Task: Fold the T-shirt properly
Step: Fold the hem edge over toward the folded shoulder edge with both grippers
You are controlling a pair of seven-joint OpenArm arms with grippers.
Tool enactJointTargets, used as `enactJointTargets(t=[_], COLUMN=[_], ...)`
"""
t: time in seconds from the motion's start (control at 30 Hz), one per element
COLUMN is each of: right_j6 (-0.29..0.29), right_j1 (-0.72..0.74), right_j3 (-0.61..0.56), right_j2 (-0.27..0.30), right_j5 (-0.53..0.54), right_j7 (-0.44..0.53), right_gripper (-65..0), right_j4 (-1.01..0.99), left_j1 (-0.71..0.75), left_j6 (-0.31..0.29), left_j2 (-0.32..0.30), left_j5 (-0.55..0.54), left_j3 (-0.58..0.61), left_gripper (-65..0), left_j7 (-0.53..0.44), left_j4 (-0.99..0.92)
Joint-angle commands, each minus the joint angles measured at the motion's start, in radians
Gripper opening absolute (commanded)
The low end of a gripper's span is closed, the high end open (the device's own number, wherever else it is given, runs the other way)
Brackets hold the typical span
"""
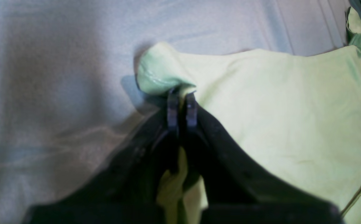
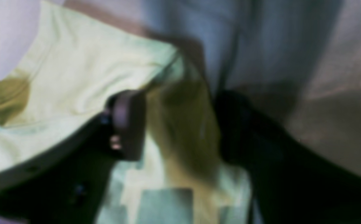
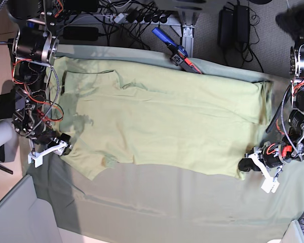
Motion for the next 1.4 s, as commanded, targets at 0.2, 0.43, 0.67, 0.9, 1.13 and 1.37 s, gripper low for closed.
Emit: enactJointTargets(t=[0.2,0.43,0.67,0.9,1.13,1.37], right_j6=[0.048,0.048,0.049,0.05,0.049,0.049], right_j1=[0.025,0.025,0.024,-0.068,-0.22,-0.376], right_j3=[0.001,0.001,0.002,0.002,0.015,0.126], right_j2=[0.011,0.011,0.02,0.072,0.119,0.137], right_j5=[0.012,0.012,0.004,0.051,0.1,0.13], right_j7=[0.014,0.062,0.053,-0.015,-0.071,-0.121], right_gripper=[-41.4,-65.0,-65.0,-65.0,-65.0,-65.0], right_j4=[0.034,0.035,0.046,0.205,0.409,0.574], left_j1=[-0.025,-0.025,-0.027,0.053,0.225,0.355], left_j6=[-0.017,-0.017,-0.017,-0.017,-0.017,-0.017], left_j2=[-0.011,-0.011,-0.029,-0.108,-0.183,-0.232], left_j5=[-0.006,-0.006,-0.077,-0.173,-0.254,-0.254], left_j3=[-0.003,-0.003,-0.003,-0.003,-0.003,-0.006], left_gripper=[-65.0,-65.0,-65.0,-65.0,-65.0,-65.0], left_j7=[-0.003,-0.003,0.014,0.106,0.186,0.208], left_j4=[0.014,0.014,0.015,0.14,0.448,0.611])
